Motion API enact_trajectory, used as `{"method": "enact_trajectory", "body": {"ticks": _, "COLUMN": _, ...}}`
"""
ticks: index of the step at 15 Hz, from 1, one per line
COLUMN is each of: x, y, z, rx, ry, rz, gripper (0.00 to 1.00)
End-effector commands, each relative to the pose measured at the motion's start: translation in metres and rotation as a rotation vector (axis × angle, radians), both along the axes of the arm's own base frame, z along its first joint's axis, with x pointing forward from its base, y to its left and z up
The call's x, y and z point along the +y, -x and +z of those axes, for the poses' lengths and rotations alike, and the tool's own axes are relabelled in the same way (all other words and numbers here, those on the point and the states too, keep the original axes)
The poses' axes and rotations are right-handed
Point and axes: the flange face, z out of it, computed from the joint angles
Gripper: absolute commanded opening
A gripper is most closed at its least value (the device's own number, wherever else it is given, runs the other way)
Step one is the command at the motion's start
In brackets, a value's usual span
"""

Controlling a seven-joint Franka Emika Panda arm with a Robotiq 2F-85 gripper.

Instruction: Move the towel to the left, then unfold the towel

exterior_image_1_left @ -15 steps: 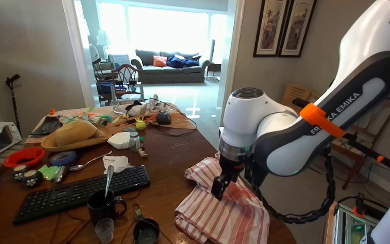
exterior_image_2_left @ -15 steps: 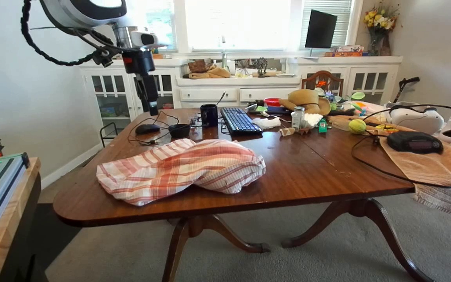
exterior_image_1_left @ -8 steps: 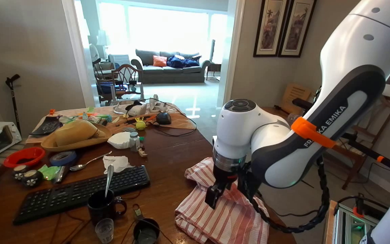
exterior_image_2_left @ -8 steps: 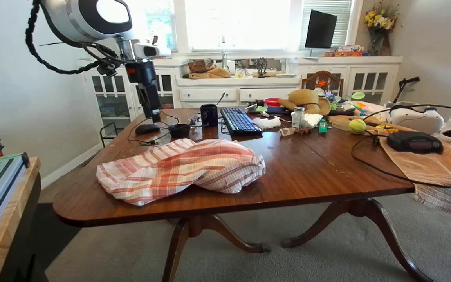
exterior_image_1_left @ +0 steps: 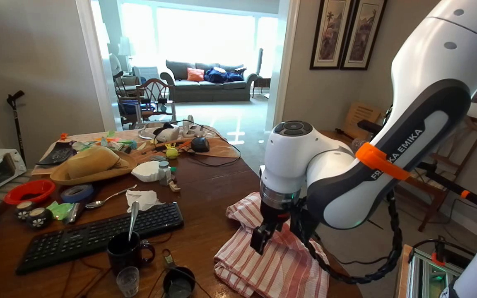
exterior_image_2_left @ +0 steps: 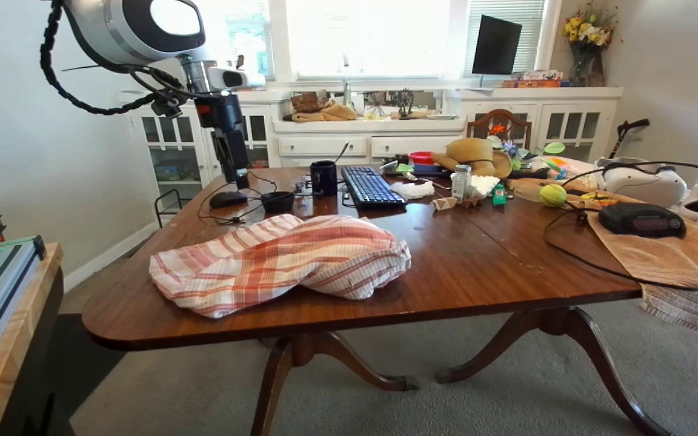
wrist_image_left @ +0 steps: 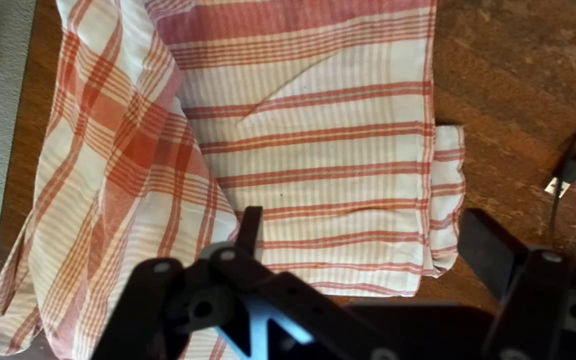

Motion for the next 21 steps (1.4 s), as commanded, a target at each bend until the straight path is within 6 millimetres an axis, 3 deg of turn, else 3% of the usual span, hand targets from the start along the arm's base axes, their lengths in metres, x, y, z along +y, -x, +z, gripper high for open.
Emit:
{"method": "enact_trajectory", "body": {"ticks": 1, "x": 0.006, "y": -0.003, "z": -0.010, "rx": -0.030, "ry": 0.006, "rz": -0.032, "gripper": 1.00}}
{"method": "enact_trajectory", "body": {"ticks": 4, "x": 0.022, "y": -0.003, "z": -0.015, "rx": -0.095, "ry": 0.062, "rz": -0.004, "gripper": 1.00}}
{"method": "enact_trajectory", "body": {"ticks": 8, "x": 0.043, "y": -0.006, "z": -0.045, "rx": -0.125, "ry": 0.137, "rz": 0.043, "gripper": 1.00}}
{"method": "enact_trajectory", "body": {"ticks": 18, "x": 0.078, "y": -0.012, "z": -0.121, "rx": -0.147, "ry": 0.231, "rz": -0.055, "gripper": 1.00}}
{"method": "enact_trajectory", "body": {"ticks": 19, "x": 0.078, "y": -0.013, "z": -0.127, "rx": -0.147, "ry": 0.231, "rz": -0.055, "gripper": 0.83}}
{"method": "enact_trajectory", "body": {"ticks": 21, "x": 0.076, "y": -0.016, "z": -0.136, "rx": -0.157, "ry": 0.231, "rz": -0.051, "gripper": 0.66}}
